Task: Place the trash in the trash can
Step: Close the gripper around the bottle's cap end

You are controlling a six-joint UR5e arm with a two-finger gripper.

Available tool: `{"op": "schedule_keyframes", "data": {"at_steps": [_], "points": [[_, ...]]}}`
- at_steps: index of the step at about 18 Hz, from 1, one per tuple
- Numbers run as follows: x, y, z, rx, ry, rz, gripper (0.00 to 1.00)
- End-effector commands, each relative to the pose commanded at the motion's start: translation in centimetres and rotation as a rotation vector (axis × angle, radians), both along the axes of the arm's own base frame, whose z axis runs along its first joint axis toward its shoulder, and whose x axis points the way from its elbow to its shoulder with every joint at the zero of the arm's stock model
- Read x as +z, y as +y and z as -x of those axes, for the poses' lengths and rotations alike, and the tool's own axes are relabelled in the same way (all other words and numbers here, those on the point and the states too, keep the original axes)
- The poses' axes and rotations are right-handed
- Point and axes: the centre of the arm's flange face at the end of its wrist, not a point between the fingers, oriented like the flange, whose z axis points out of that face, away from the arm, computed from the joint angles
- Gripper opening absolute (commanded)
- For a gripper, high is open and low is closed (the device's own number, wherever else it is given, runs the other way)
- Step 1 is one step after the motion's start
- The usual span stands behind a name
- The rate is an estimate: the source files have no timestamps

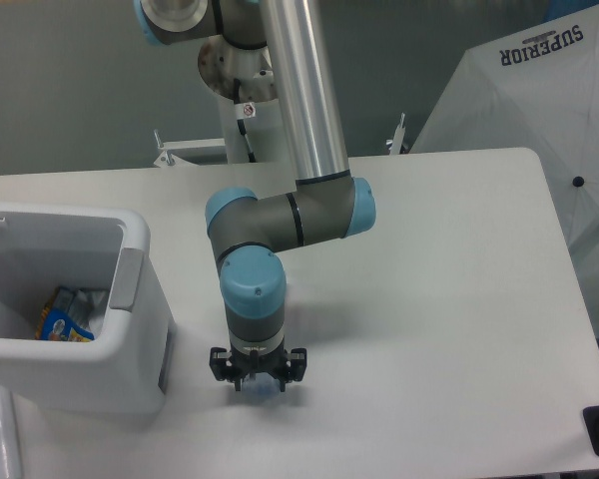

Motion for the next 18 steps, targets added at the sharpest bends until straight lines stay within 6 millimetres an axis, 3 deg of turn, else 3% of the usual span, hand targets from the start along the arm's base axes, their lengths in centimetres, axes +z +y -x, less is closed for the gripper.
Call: {"op": "schedule_keyframes", "data": {"at_steps": [7, 18], "points": [[-0.1, -0.2, 0.3, 0.006, 0.025, 0.024, 0.61], [1.7, -0.4, 1.6, 0.021, 0.042, 0.001, 0.58]]}}
